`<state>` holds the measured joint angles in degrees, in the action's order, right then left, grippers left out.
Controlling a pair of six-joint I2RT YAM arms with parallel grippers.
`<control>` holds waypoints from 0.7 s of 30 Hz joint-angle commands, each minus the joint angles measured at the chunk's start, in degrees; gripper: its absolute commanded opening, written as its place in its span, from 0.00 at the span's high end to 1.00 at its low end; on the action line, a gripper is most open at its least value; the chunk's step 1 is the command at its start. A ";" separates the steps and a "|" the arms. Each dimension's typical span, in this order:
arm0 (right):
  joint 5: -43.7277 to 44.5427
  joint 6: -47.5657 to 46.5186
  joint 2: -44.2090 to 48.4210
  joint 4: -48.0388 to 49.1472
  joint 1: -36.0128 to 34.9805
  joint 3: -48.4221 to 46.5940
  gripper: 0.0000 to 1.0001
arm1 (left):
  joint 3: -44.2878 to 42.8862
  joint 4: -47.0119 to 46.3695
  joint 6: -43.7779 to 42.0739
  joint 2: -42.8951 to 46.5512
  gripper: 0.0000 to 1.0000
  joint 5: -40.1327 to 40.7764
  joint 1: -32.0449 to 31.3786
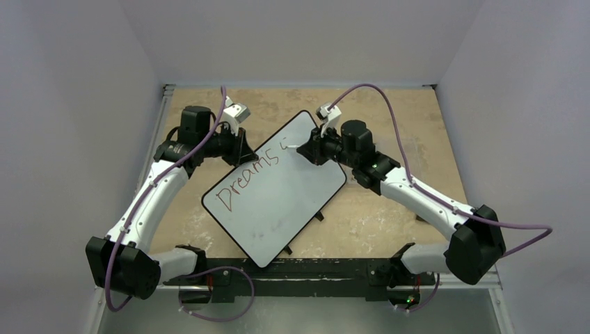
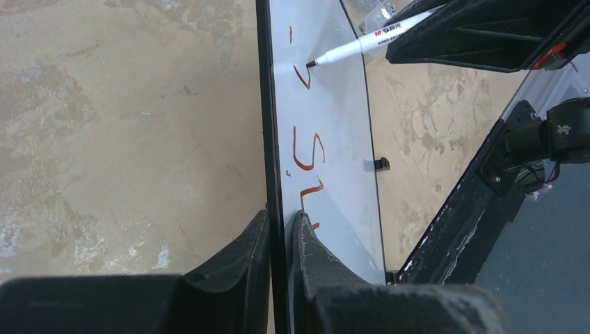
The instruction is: Write a sentence on the whiteboard
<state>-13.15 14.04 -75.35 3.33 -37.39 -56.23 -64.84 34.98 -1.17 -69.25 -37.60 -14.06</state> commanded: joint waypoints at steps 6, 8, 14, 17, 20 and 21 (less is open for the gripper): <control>5.85 -1.65 -2.26 -1.80 0.39 -6.77 1.00 | -1.08 -1.06 -2.87 0.94 1.00 -3.09 -1.58; 5.57 -1.59 -2.84 -1.78 0.38 -7.57 1.00 | -1.08 -1.02 -2.87 0.92 1.00 -3.07 -1.58; 4.28 -1.56 -3.53 -1.53 0.38 -8.01 1.00 | -1.08 -1.08 -2.92 0.75 1.00 -3.17 -1.58; 4.29 -1.43 -2.96 -1.55 0.38 -7.04 1.00 | -1.08 -1.07 -2.87 0.72 1.00 -3.13 -1.58; 4.23 -1.20 -1.93 -1.47 0.38 -5.41 1.00 | -1.08 -1.08 -2.87 0.71 1.00 -3.05 -1.58; 4.14 -1.07 -1.53 -1.43 0.38 -4.82 1.00 | -1.08 -1.07 -2.87 0.68 1.00 -2.96 -1.58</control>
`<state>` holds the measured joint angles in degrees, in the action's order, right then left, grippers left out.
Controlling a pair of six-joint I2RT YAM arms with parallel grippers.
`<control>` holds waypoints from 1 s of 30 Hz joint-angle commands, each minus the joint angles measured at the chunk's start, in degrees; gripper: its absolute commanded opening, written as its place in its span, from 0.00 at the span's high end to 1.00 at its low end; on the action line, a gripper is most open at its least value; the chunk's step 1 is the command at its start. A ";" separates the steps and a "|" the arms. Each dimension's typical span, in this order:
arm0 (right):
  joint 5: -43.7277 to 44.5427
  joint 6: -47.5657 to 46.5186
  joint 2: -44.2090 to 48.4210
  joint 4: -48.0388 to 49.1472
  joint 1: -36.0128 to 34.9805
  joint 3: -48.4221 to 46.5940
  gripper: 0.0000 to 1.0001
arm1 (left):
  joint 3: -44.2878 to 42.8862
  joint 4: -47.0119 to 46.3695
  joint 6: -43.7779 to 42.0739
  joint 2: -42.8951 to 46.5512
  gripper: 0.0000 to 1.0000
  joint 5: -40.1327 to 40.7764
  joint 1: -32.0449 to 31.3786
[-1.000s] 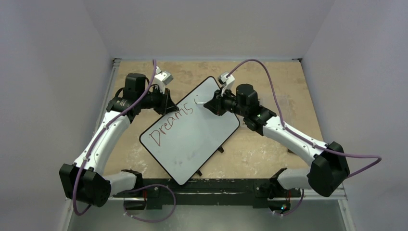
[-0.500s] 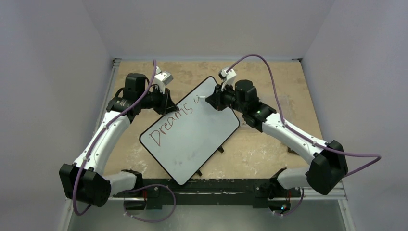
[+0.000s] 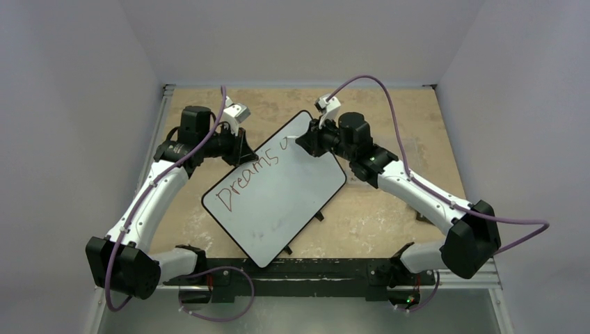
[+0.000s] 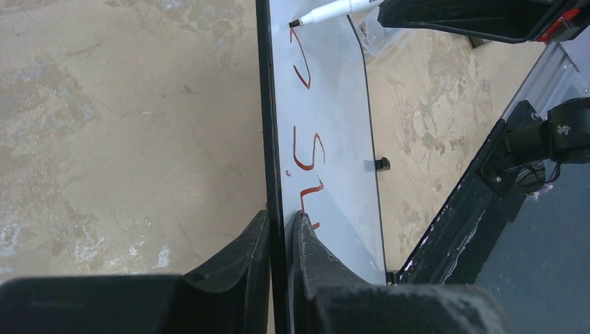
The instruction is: Write a sentence on the whiteboard
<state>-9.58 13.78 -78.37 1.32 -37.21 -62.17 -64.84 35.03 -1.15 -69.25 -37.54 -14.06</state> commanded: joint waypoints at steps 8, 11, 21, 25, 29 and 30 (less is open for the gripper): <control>0.80 0.88 5.10 0.85 0.21 5.92 1.00 | -1.17 -1.01 -2.95 0.63 1.00 -3.04 -1.58; 1.67 0.90 5.67 0.38 0.23 5.87 1.00 | -1.17 -1.01 -2.87 0.67 1.00 -3.15 -1.58; 2.49 0.54 6.19 -1.23 0.21 -0.18 1.00 | -1.17 -1.03 -2.90 0.77 1.00 -3.32 -1.58; 3.18 0.12 5.18 -1.23 0.22 -1.93 1.00 | -1.17 -1.04 -2.90 0.75 1.00 -3.33 -1.58; 3.93 0.19 3.74 -1.23 0.27 -3.17 1.00 | -1.12 -1.06 -2.90 0.75 1.00 -3.26 -1.58; 4.08 0.27 3.41 -1.23 0.27 -3.41 1.00 | -1.08 -1.02 -2.90 0.82 1.00 -3.24 -1.58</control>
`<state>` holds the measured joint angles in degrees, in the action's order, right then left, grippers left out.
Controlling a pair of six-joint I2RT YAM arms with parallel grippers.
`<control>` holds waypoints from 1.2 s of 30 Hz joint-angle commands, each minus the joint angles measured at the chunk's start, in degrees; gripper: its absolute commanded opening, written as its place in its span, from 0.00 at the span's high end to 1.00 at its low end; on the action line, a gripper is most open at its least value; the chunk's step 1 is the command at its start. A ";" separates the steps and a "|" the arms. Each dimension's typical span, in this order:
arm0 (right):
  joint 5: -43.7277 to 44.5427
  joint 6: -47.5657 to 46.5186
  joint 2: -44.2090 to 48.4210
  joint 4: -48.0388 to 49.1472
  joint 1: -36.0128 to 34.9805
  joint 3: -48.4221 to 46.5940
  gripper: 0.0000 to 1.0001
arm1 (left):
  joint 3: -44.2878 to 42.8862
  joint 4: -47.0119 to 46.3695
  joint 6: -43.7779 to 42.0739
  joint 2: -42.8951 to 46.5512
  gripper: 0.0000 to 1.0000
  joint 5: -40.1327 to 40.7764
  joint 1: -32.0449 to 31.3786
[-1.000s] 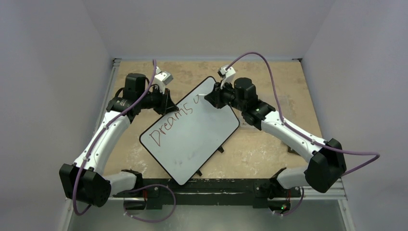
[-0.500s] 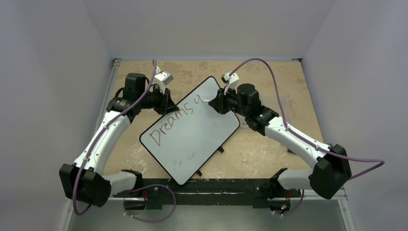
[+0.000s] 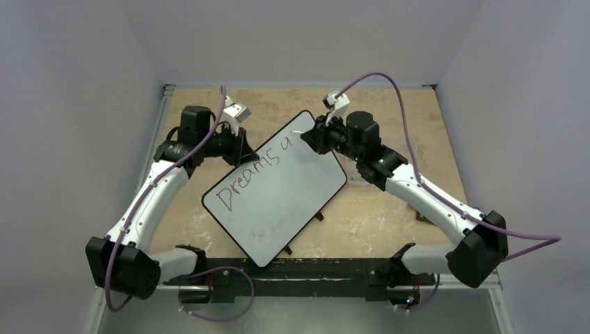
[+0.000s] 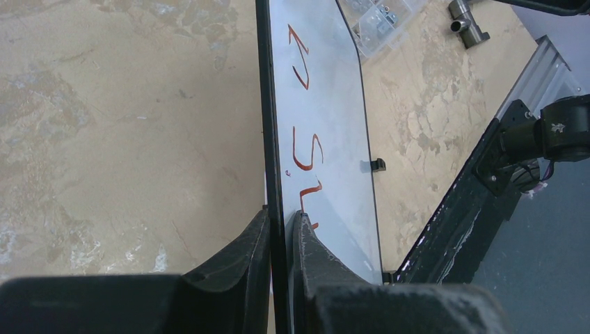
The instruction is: Write a sentence on the whiteboard
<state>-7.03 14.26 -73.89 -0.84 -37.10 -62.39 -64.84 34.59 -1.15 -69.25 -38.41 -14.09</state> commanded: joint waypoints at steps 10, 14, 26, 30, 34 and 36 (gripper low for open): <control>2.91 -0.02 -3.76 0.93 0.28 -4.34 1.00 | -1.08 -0.60 -2.91 0.87 1.00 -2.32 -1.56; 2.98 0.22 -3.57 1.04 0.31 -3.14 1.00 | -1.08 -0.58 -2.90 0.86 1.00 -2.37 -1.56; 2.72 0.92 -1.17 1.19 0.44 2.80 1.00 | -1.17 -0.62 -2.90 1.00 1.00 -2.46 -1.56; 2.57 1.20 -0.31 1.03 0.41 4.50 1.00 | -1.17 -0.66 -2.90 1.05 1.00 -2.45 -1.56; 2.05 1.47 0.21 0.95 0.39 5.15 1.00 | -1.17 -0.71 -2.90 0.97 1.00 -2.43 -1.56; 1.97 1.59 0.32 0.93 0.36 5.09 1.00 | -1.17 -0.66 -2.90 0.97 1.00 -2.46 -1.56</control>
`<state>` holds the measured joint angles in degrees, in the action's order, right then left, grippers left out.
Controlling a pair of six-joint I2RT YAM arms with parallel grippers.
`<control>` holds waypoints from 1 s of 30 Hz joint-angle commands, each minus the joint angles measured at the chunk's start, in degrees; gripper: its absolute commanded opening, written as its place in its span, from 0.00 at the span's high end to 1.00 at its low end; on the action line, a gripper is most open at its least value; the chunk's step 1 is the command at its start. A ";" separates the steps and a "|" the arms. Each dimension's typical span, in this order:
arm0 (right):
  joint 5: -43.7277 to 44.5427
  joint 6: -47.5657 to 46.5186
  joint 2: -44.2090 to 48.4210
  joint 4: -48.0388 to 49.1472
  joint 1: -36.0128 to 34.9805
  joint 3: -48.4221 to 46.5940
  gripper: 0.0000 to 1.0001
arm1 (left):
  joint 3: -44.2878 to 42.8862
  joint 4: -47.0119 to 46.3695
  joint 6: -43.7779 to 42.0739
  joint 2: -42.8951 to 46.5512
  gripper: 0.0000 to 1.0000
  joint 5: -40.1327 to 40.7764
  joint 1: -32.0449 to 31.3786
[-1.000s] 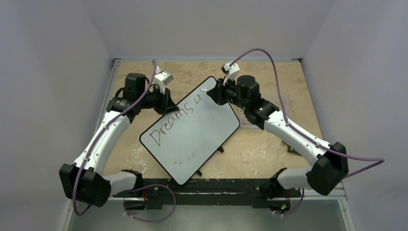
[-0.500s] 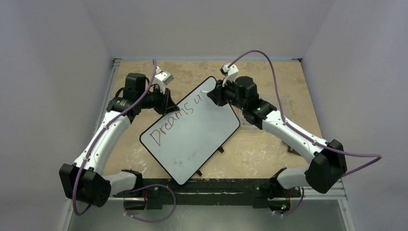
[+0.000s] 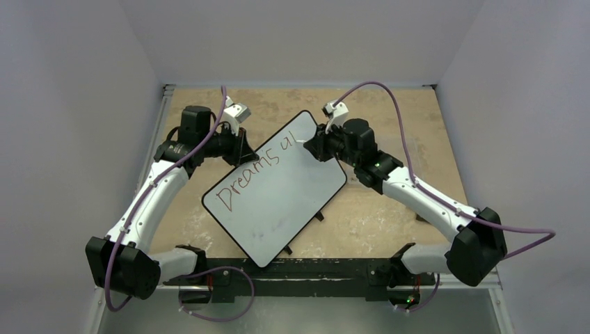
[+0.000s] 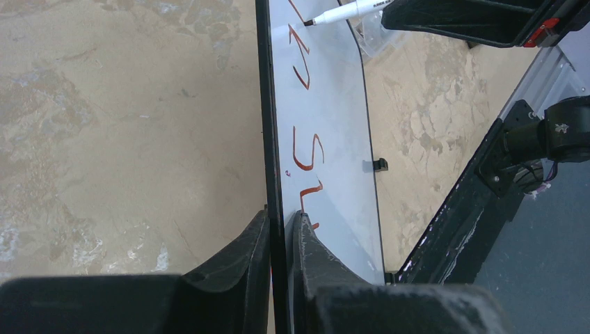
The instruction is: Write a sentence on the whiteboard
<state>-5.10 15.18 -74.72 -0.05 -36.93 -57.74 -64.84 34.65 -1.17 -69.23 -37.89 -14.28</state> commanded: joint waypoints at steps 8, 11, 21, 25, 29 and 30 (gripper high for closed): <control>-0.26 0.06 -0.46 0.14 0.23 -2.99 1.00 | -1.17 -0.76 -2.80 0.87 1.00 -3.05 -1.34; -0.02 -0.50 -1.73 0.14 0.19 -4.66 1.00 | -1.17 -0.73 -2.89 0.87 1.00 -2.98 -1.36; 1.93 -1.73 -4.08 -1.67 0.47 -8.34 1.00 | -1.19 -0.73 -2.87 0.99 1.00 -2.98 -1.36; 2.27 -1.80 -4.59 -1.85 0.67 -8.92 1.00 | -1.18 -0.73 -2.91 0.95 1.00 -2.89 -1.36; 2.84 -1.99 -4.65 -2.17 0.85 -9.54 1.00 | -1.17 -0.73 -2.87 0.89 1.00 -2.89 -1.36; 3.04 -2.03 -4.58 -2.27 0.90 -9.68 1.00 | -1.17 -0.73 -2.87 0.93 1.00 -2.85 -1.34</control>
<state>-3.97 14.22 -78.78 -2.20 -36.58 -64.73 -64.84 34.81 -1.15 -69.23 -37.71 -14.28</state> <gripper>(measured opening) 0.091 0.113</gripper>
